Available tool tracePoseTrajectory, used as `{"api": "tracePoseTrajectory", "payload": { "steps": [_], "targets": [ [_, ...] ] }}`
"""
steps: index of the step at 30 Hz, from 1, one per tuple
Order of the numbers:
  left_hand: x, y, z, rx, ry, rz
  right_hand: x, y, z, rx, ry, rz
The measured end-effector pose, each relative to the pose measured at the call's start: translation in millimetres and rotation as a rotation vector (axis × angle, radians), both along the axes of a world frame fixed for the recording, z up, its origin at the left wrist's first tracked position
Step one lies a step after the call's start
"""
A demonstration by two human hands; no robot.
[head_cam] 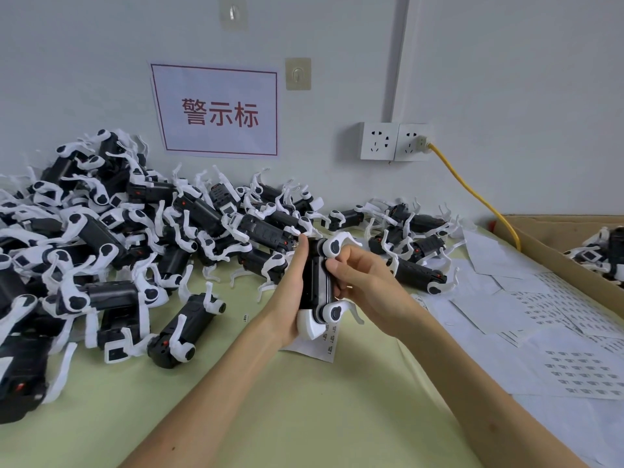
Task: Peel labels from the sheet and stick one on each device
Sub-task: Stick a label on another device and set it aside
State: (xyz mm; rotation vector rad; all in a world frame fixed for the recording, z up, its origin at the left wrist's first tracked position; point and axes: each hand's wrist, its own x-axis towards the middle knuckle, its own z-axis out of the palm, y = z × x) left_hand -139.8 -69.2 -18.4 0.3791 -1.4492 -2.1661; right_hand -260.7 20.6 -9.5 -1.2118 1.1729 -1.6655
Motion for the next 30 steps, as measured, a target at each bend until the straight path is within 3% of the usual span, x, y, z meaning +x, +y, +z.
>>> {"api": "tracePoseTrajectory", "payload": {
  "steps": [11,25,30],
  "targets": [
    [0.7,-4.0,-3.2,0.070,0.011,-0.046,-3.9,2.8,1.3,-0.001,-0.033,0.086],
    [-1.9,0.2,-0.8,0.134,0.022,-0.010,-1.9,1.3,2.3,0.001,-0.027,0.050],
    [-3.9,-1.6,-4.4,0.113,-0.006,0.006,-5.5,1.1,3.8,0.098,-0.001,-0.024]
  ]
}}
